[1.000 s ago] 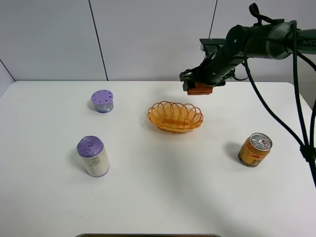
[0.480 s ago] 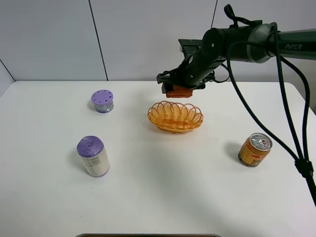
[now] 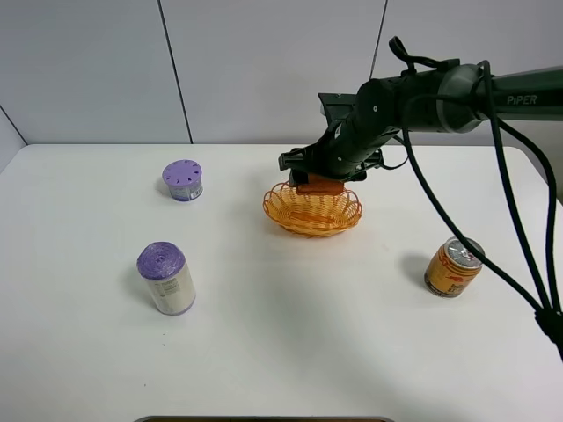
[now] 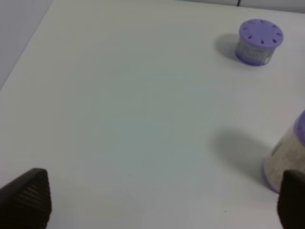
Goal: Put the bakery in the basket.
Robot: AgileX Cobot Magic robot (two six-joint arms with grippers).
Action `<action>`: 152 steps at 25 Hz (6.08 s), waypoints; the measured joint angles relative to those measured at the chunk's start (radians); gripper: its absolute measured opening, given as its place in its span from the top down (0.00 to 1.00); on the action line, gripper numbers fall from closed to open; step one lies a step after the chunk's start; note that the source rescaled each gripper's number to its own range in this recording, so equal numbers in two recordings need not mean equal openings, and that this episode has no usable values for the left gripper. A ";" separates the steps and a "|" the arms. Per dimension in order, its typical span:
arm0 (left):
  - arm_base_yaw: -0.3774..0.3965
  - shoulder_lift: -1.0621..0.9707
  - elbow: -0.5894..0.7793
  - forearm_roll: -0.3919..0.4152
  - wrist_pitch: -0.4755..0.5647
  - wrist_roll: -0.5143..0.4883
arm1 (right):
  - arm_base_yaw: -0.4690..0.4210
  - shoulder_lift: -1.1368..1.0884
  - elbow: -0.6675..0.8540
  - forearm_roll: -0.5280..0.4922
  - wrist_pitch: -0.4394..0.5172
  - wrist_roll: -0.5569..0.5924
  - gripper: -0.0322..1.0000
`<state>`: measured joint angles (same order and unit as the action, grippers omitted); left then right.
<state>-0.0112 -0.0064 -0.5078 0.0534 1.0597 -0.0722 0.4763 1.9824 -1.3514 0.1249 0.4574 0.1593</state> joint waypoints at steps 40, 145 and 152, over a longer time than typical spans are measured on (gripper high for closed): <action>0.000 0.000 0.000 0.000 0.000 0.000 | 0.000 0.104 0.022 -0.006 -0.104 0.020 0.56; 0.000 0.000 0.000 0.000 0.000 0.000 | -0.468 -1.972 0.512 -0.217 0.767 -0.202 0.00; 0.000 0.000 0.000 0.000 0.000 0.000 | -0.468 -1.985 0.739 -0.145 0.710 -0.180 0.00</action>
<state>-0.0112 -0.0064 -0.5078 0.0534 1.0597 -0.0722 0.0083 -0.0031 -0.6119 -0.0198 1.1671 -0.0202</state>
